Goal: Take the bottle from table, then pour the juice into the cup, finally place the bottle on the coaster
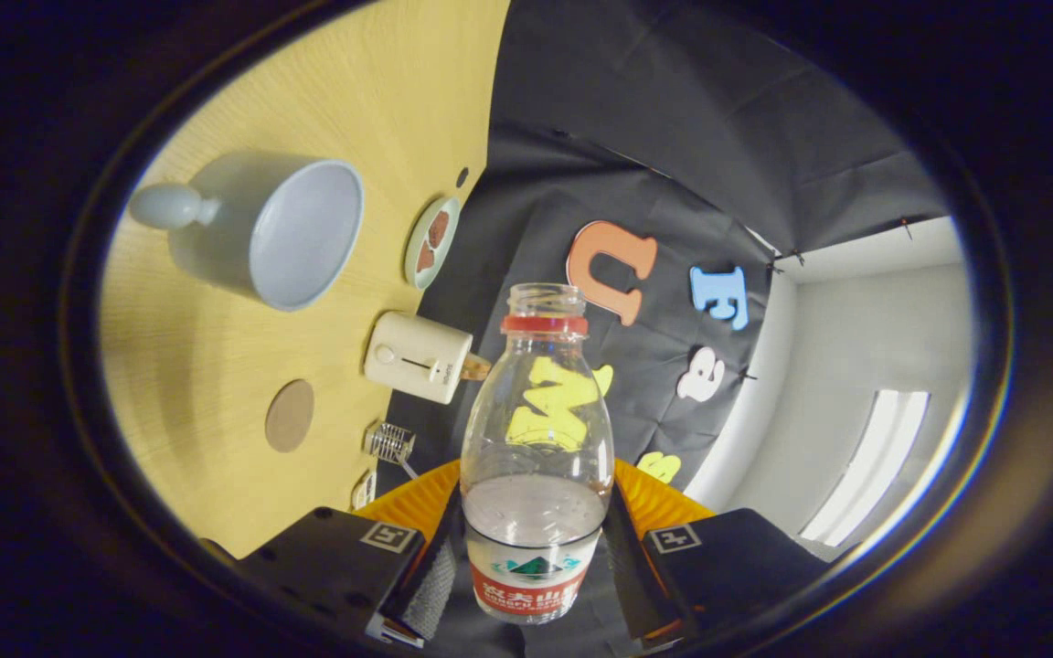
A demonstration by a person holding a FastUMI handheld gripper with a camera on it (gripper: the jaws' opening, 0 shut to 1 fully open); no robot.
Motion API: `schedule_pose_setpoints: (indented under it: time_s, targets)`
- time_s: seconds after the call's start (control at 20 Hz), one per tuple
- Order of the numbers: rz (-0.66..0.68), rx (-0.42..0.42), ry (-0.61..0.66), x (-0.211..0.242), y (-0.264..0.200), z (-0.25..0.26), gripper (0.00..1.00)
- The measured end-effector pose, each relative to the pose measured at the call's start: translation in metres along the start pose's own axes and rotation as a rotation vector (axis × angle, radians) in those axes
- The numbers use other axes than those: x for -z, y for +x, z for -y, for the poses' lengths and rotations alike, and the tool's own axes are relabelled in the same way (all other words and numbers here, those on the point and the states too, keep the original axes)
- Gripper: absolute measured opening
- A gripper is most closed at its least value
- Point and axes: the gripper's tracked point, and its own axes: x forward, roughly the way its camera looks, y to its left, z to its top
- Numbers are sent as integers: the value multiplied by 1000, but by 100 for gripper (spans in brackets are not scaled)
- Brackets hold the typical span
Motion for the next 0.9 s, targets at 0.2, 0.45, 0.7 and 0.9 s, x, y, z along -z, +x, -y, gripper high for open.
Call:
schedule_pose_setpoints:
  time_s: [0.2, 0.45, 0.7, 0.9]
  targets:
    - [-10, 4, 137, 0, 1, -2, 78]
    - [46, 15, 360, -13, 5, 4, 77]
    - [-31, -77, 663, -3, 9, -14, 78]
    - [-118, -65, 925, 13, 13, -12, 78]
